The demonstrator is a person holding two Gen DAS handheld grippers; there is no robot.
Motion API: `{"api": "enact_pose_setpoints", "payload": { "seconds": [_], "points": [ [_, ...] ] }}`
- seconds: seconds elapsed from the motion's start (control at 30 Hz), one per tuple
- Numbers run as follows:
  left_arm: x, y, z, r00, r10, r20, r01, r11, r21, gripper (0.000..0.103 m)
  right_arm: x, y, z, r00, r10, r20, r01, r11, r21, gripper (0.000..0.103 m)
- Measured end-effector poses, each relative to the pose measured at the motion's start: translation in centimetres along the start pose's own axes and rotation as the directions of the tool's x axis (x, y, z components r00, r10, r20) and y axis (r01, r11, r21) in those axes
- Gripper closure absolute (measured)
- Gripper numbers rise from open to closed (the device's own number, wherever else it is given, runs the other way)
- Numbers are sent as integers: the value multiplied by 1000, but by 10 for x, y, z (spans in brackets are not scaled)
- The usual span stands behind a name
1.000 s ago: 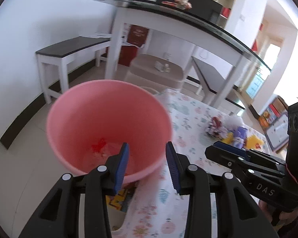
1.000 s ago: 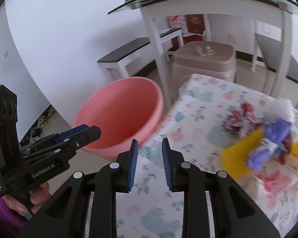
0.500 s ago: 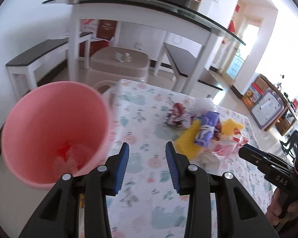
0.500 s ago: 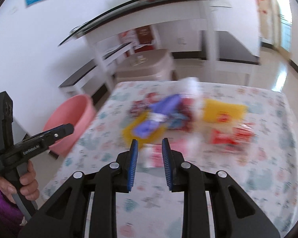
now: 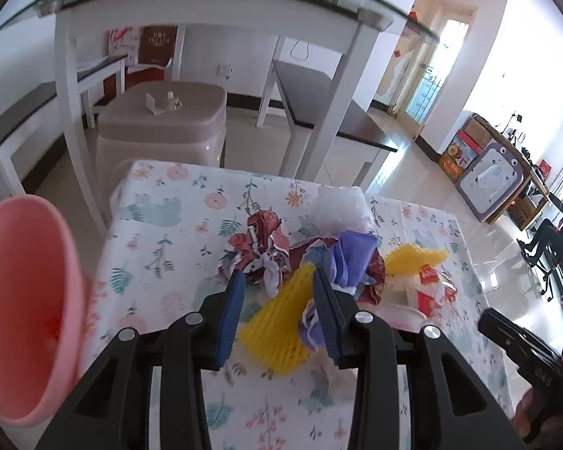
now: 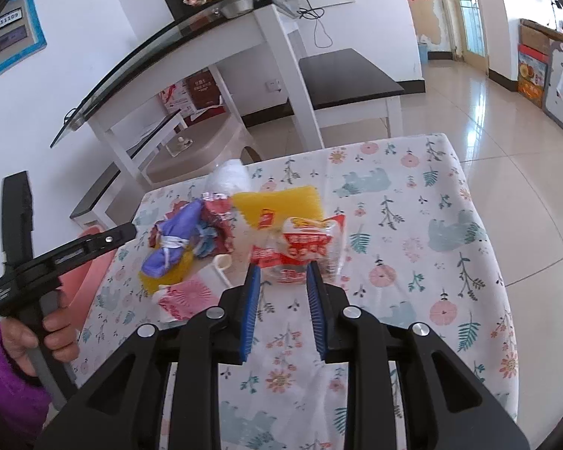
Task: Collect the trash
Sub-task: 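Grasp the red patterned wrapper with the left gripper while the right gripper grasps the snack bag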
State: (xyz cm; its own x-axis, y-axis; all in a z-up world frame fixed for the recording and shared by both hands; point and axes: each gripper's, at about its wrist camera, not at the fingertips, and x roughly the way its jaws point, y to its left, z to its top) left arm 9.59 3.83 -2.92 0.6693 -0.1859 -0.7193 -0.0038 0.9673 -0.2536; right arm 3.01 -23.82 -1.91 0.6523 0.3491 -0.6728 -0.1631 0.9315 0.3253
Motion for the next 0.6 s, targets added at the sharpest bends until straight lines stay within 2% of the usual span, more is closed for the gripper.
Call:
{"api": "enact_pose_setpoints", "payload": {
  "seconds": [0.1, 0.2, 0.27, 0.3, 0.6],
  "points": [
    [18, -2, 3, 1000, 22, -18, -22, 1000, 0, 68, 2, -5, 2, 1000, 1, -1, -1, 1000, 5, 77],
    [33, 0, 5, 999, 36, -41, -36, 999, -9, 78, 4, -9, 5, 1000, 3, 0, -3, 1000, 9, 76],
    [40, 3, 5, 998, 25, -60, -26, 1000, -17, 97, 5, -12, 6, 1000, 4, -1, -4, 1000, 15, 61],
    [40, 4, 4, 998, 14, -59, -16, 1000, -18, 99, 6, -14, 6, 1000, 7, 2, -7, 1000, 24, 59],
    [5, 12, 2, 999, 0, 38, 1, 1000, -25, 102, 25, -21, 10, 999, 4, -35, -4, 1000, 18, 58]
  ]
}}
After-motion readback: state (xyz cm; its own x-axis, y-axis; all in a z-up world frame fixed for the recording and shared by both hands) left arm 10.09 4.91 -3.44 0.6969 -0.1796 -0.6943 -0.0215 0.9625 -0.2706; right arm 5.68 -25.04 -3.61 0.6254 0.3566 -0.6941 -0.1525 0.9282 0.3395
